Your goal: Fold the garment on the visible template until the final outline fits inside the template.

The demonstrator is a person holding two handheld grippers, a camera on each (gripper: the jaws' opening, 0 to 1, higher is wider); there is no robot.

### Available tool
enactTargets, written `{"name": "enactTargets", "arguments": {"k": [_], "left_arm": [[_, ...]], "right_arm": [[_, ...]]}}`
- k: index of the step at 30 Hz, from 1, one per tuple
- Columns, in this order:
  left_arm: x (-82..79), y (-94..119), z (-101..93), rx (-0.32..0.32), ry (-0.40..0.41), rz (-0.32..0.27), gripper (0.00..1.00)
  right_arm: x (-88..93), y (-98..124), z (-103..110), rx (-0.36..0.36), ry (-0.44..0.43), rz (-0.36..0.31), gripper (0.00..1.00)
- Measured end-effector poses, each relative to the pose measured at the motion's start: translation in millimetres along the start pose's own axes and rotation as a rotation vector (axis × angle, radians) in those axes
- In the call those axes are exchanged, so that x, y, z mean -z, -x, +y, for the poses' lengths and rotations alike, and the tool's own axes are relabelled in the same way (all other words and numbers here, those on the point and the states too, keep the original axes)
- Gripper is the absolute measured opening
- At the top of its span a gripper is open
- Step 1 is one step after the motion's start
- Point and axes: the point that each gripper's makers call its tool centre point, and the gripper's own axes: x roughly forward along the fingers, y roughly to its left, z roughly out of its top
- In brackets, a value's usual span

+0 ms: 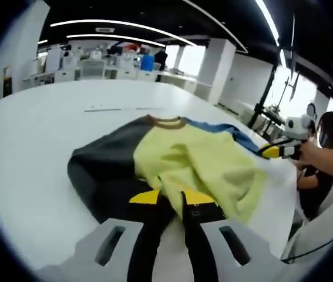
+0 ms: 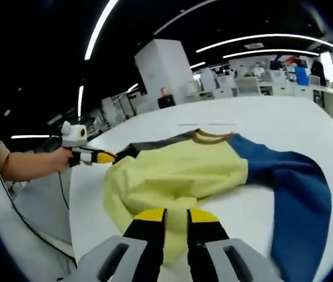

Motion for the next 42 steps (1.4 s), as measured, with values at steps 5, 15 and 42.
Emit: {"name": "enactTargets", "arguments": {"k": [5, 15, 42], "left_arm": [[11.2, 4.4, -4.3, 0.002, -0.01, 0.021, 0.17], [27.7, 7.5, -16.4, 0.019, -0.03, 0.05, 0.17], [56.8, 4.0, -16.7, 0.031, -0.058, 0.126, 0.09]], "right_arm": [[10.3, 0.9, 2.8, -0.007, 0.019, 0.035, 0.16], [25.0, 6.0, 3.3, -0.012, -0.01, 0.061, 0.18], [54.0, 9.5, 7.0, -0.02, -0.073, 0.108, 0.14]]}}
